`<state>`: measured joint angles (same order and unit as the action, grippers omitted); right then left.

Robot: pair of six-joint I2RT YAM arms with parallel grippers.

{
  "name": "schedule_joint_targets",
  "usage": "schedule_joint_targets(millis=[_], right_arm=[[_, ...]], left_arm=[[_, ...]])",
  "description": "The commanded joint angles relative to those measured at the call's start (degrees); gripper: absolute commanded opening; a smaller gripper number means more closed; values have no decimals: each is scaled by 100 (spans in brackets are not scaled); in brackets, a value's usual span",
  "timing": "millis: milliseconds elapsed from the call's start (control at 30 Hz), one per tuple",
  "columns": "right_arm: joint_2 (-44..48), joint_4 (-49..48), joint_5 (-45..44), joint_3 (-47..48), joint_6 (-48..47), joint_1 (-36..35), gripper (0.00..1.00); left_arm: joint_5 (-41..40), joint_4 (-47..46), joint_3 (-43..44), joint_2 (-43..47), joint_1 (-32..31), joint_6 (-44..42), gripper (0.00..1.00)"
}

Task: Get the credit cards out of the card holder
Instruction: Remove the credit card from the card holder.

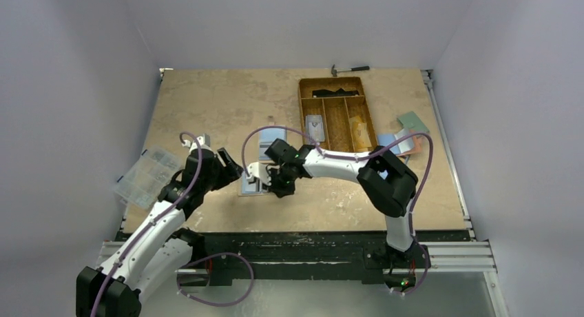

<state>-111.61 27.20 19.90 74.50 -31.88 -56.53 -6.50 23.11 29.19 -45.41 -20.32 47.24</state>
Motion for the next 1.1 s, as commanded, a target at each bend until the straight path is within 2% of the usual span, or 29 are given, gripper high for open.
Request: schedule_joint_targets(millis=[0, 133, 267, 500, 667, 833, 967, 1067], right_arm=[[368, 457, 337, 49, -442, 533, 8], [474, 687, 983, 102, -634, 713, 10], [492, 1000, 1917, 226, -792, 794, 13], [422, 917, 2346, 328, -458, 889, 15], [386, -33, 2043, 111, 827, 944, 16], [306, -837, 2134, -20, 2095, 986, 16], [184, -1103, 2150, -23, 2760, 991, 16], [98, -1212, 2180, 6, 2986, 995, 17]], left_arm=[[859, -611, -68, -100, -34, -267, 64], [1395, -1240, -209, -364, -34, -188, 65], [1556, -1500, -236, -722, -34, -105, 65], [1468, -1697, -631, -834, -34, 143, 63], [1426, -2040, -865, -1103, -34, 100, 61], [1439, -2412, -1009, -1166, -34, 13, 61], [1408, -2447, -1055, -1183, -34, -7, 61], [1406, -2513, -1107, -1221, -34, 8, 57]])
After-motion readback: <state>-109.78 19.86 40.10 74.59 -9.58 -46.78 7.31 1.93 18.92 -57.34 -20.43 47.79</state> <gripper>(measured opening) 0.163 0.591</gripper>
